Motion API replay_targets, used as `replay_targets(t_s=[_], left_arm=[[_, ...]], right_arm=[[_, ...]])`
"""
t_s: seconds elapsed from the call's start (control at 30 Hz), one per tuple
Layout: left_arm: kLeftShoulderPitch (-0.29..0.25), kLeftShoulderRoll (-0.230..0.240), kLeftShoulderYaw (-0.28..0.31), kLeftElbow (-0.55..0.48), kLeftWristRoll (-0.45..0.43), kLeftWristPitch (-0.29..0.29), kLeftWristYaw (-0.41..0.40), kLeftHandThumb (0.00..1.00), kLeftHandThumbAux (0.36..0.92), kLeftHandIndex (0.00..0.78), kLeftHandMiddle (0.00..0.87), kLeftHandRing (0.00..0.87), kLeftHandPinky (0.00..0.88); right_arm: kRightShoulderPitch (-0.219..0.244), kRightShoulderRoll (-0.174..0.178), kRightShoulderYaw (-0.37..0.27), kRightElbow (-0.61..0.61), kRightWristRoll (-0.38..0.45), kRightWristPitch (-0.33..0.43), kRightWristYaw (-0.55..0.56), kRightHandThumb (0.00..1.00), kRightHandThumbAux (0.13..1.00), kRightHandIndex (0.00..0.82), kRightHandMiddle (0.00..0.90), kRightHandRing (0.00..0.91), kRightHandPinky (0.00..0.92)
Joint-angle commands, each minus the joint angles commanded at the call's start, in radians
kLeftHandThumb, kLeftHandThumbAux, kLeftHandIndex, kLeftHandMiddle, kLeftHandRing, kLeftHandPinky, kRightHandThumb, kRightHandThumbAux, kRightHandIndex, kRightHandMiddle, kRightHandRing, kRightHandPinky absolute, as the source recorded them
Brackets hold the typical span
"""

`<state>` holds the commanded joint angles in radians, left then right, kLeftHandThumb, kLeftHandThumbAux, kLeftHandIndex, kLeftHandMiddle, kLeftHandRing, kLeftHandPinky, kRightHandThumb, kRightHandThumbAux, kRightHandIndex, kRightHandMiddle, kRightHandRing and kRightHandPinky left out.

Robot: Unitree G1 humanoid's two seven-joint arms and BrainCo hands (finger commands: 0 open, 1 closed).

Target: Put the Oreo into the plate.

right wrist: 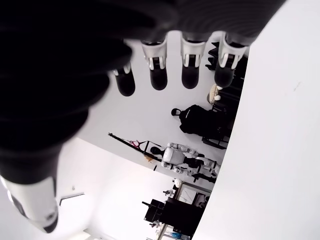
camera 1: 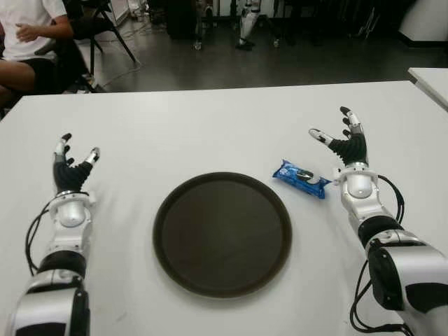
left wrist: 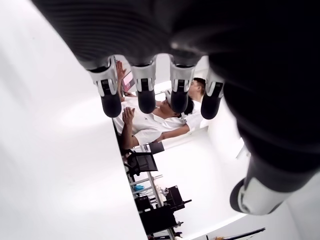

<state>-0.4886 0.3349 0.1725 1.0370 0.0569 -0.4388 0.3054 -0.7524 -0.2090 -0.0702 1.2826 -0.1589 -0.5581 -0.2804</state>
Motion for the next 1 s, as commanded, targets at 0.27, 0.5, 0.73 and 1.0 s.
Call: replay_targets(t_s=[0.27,0.5,0.73,1.0], left_arm=[[-0.003,-0.001,0.002,0.000,-0.002,0.008,0.004,0.000,0.655,0.000,0.000,0.000,0.000],[0.002,-0.001,0.000,-0.008,-0.001,0.003,-0.003,0.000,0.661,0.000,0.000,0.000,0.000],[0.004,-0.001,0.000,-0.011,-0.003,0.004,-0.007,0.000,0.648,0.000,0.000,0.000,0.000],[0.005,0.001,-0.001,-0.009,0.006,0.005,0.010,0.000,0.640,0.000,0.000,0.000,0.000]], right_arm=[[-0.002,0.000,0.005,0.001,-0.001,0.008,-0.006,0.000,0.656,0.017,0.000,0.000,0.000],[-0.002,-0.001,0.006,0.001,0.004,0.011,-0.001,0.000,0.667,0.018,0.000,0.000,0.000],[-0.003,-0.001,0.010,0.000,0.000,0.011,-0.004,0.000,0.672,0.014,0.000,0.000,0.000],[-0.002,-0.003,0.018,-0.003,-0.005,0.003,-0.013,0.000,0.674,0.016,0.000,0.000,0.000]])
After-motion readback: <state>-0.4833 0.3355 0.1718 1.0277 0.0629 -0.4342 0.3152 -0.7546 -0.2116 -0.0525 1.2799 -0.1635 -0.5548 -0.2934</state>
